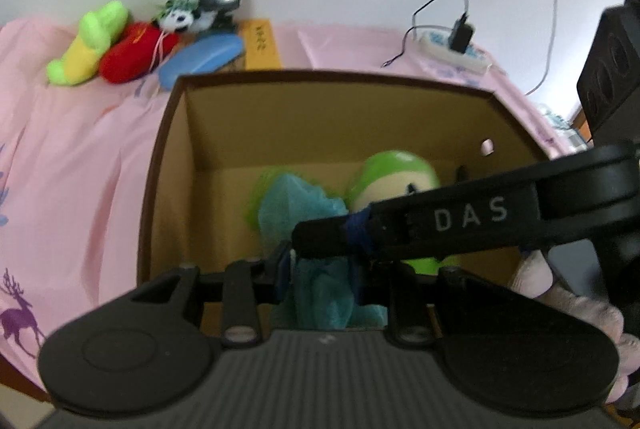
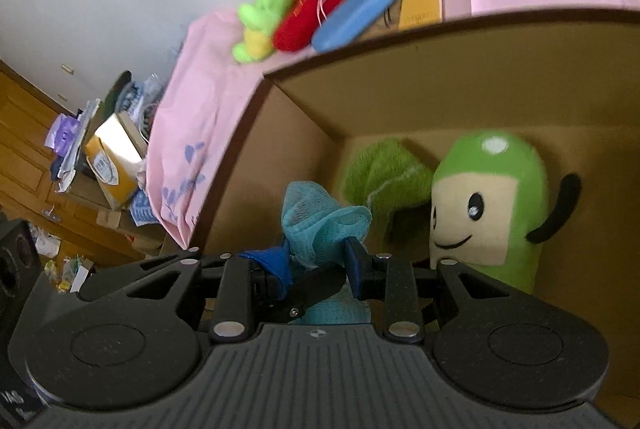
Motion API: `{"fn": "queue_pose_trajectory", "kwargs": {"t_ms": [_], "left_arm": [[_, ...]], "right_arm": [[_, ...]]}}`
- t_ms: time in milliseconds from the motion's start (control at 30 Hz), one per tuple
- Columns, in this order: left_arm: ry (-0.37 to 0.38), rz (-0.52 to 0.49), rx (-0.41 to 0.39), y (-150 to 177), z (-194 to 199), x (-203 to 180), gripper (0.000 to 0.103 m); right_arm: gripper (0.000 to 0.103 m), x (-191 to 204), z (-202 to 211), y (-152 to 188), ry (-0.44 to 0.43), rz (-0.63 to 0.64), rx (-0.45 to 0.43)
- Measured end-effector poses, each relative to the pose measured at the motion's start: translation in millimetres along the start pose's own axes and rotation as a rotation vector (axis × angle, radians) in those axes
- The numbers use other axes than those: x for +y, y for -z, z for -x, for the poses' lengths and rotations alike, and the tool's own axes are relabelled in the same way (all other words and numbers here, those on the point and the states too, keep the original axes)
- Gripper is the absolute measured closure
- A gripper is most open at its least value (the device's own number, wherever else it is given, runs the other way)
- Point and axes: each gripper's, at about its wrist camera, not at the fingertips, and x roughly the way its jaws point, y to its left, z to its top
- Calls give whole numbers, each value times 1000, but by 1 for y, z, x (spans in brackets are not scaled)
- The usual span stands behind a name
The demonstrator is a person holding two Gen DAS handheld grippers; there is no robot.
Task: Organize soft objects
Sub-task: 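Lower the teal pouf into the box and open the right gripper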
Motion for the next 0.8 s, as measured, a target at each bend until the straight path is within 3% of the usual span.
{"fn": "queue_pose_trajectory", "kwargs": {"t_ms": [133, 200, 267, 467, 567, 800], "left_arm": [[-58, -14, 19, 1, -6, 3, 75], [-74, -28, 16, 0, -6, 2, 62], [-90, -47, 14, 1, -6, -1, 57], [-117, -76, 1, 5, -1, -10, 50], [-136, -89, -31, 7, 9, -15, 32], [-149, -88, -94, 5, 38, -18, 33]], "right_arm": [[87, -5, -14, -5, -19, -62, 62], [87, -8, -19, -7, -22, -93, 81], [86, -10, -22, -7, -25, -115, 95], [86, -20, -14, -5, -66, -153, 97], [86, -22, -6, -5, -70, -151, 71], [86, -15, 9, -4, -37, -117, 17]]}}
